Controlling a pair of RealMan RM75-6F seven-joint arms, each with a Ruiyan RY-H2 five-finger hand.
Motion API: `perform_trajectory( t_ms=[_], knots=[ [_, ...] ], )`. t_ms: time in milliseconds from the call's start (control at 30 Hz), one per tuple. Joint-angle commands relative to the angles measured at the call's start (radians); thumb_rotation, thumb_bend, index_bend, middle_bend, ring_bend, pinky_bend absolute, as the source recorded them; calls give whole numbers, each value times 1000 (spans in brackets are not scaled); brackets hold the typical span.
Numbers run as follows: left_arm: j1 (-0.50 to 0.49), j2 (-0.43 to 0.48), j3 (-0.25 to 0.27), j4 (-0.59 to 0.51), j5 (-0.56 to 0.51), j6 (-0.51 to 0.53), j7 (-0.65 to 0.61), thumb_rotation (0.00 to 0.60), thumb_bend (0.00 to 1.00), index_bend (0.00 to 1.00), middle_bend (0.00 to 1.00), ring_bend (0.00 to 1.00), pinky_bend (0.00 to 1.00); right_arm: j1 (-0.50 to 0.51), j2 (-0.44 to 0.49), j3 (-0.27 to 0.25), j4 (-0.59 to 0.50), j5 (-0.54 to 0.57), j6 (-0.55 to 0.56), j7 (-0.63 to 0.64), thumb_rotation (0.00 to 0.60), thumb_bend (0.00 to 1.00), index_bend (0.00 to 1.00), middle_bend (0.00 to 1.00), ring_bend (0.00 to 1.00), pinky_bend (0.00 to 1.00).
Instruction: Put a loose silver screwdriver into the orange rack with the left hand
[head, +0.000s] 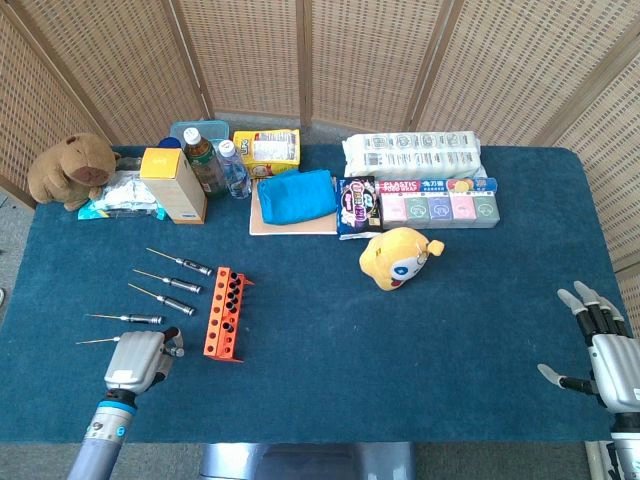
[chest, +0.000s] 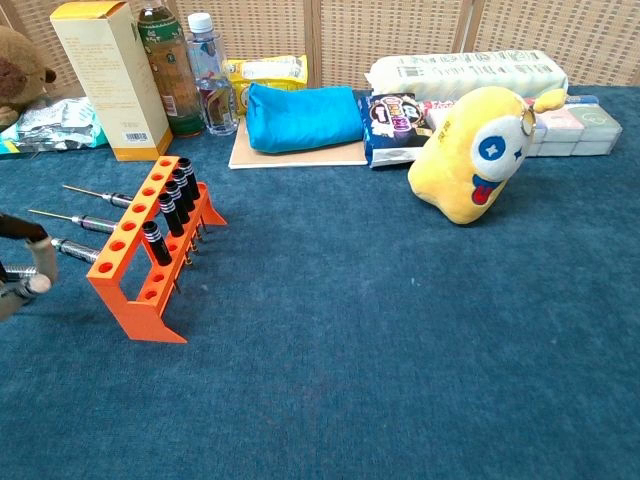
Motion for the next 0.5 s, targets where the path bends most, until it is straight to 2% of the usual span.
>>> perform_trajectory(
  t_ms=[33,167,333,500],
  knots=[
    [13,67,11,-52,74,6,-96,600,423,489,1000,1000,1000,1,-2,-1,0,0,-2,-5,600,16,89,0,0,0],
    [17,125,15,-81,149,0,-212,600,423,493,1000,1000,1000,2,-7,-2,0,2,-5,-16,600,18,89,0,0,0],
    [22,197,15,-74,293,16,-423,600,423,492,1000,1000,1000,5,-14,-3,1,5,-13,-33,600,18,90,0,0,0],
    [30,236,16,-66,350,35,-533,600,423,492,1000,1000,1000,7,-20,-5,1,6,-16,-47,600,18,90,0,0,0]
  ],
)
